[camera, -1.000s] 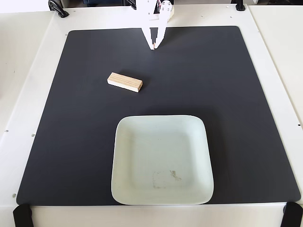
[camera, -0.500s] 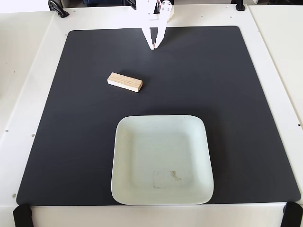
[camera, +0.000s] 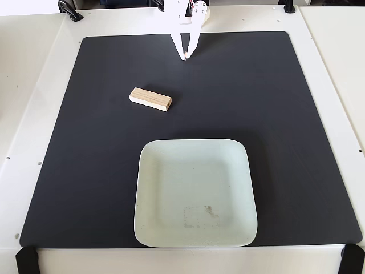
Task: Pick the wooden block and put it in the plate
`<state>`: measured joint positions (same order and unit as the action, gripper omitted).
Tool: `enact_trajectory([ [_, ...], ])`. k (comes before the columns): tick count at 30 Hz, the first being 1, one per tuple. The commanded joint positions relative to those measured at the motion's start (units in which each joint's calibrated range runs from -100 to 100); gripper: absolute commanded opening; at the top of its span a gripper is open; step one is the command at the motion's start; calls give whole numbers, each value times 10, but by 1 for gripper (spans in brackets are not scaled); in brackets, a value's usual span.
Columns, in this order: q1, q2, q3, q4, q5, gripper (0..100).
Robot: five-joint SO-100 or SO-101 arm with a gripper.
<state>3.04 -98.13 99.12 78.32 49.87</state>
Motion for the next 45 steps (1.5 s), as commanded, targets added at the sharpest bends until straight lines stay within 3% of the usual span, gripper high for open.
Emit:
enact_trajectory([
  [1, -2, -1, 3, 4, 1, 2],
  [26, 7, 2, -16, 6, 0, 2],
  [33, 9, 143, -147, 10, -2, 1],
  [45, 54, 541, -599, 9, -208, 1],
])
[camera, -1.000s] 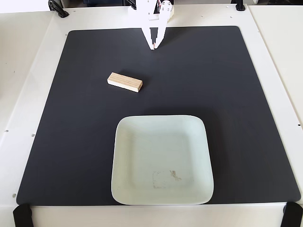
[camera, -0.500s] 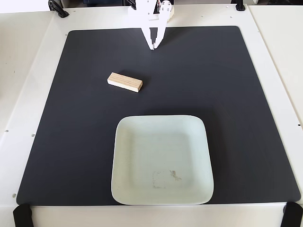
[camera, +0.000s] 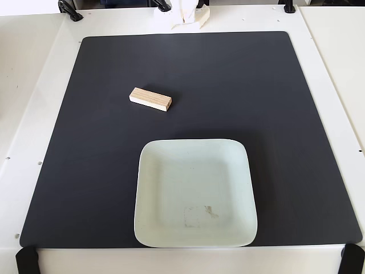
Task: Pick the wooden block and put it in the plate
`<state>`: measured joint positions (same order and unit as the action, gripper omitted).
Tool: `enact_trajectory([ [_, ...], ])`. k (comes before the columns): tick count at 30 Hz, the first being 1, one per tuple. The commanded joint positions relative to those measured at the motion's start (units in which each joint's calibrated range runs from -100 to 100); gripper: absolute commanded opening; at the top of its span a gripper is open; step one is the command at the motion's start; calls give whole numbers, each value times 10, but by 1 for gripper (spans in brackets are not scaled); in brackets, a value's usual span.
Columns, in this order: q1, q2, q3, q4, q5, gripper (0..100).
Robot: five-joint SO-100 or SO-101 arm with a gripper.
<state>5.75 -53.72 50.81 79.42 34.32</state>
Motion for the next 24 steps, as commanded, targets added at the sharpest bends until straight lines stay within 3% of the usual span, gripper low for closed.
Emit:
enact_trajectory([
  [1, 39, 133, -150, -3, -75, 1],
  [12, 171, 523, -536, 1, -374, 1],
  [17, 178, 619, -601, 3, -380, 3],
  [24, 194, 649, -558, 84, -400, 13],
])
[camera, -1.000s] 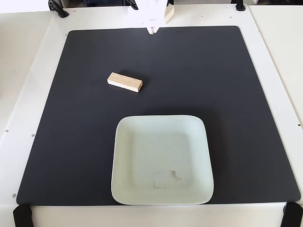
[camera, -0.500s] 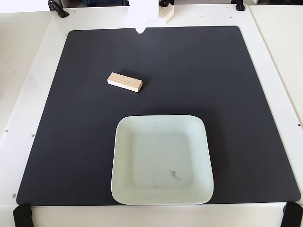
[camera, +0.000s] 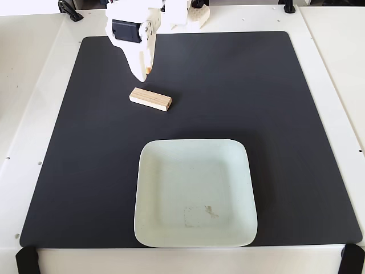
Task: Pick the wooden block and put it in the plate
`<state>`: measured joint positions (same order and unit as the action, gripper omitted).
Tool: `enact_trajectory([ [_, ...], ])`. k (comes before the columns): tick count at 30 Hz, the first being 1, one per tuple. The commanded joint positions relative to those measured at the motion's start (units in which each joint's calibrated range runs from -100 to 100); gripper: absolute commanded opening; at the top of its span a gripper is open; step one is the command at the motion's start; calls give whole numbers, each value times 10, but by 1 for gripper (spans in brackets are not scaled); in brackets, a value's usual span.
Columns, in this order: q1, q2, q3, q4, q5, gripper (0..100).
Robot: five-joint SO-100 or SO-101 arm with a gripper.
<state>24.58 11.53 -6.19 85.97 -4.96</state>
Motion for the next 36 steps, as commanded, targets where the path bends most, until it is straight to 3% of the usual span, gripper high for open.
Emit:
enact_trajectory([
  [1, 6, -6, 27, 16, -9, 14],
  [7, 7, -9, 101, -51, -10, 20],
  [25, -6, -1, 181, -175, -11, 22],
  [36, -32, 19, 206, -180, -11, 29],
])
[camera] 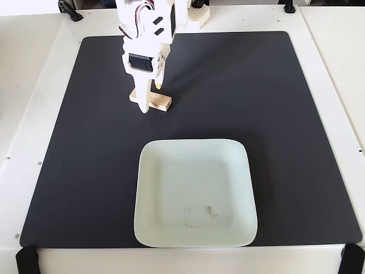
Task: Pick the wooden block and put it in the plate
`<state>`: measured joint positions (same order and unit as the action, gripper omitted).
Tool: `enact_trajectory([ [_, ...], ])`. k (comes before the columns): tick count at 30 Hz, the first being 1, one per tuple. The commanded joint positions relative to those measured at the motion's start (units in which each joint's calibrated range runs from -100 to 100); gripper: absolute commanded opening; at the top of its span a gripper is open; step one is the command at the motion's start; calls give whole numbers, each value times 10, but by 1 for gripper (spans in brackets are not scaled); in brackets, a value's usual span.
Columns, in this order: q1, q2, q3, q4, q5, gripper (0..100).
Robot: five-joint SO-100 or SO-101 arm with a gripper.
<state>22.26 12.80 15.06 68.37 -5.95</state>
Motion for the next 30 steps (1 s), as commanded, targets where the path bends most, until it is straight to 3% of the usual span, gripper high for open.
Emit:
enact_trajectory([
  [1, -9, 15, -10, -4, -1, 29],
  [14, -5, 49, -8, -4, -1, 29],
  [19, 4, 49, -1, -4, -1, 18],
  [24, 10, 49, -1, -4, -1, 1],
  [30, 5, 41, 0, -4, -1, 1],
])
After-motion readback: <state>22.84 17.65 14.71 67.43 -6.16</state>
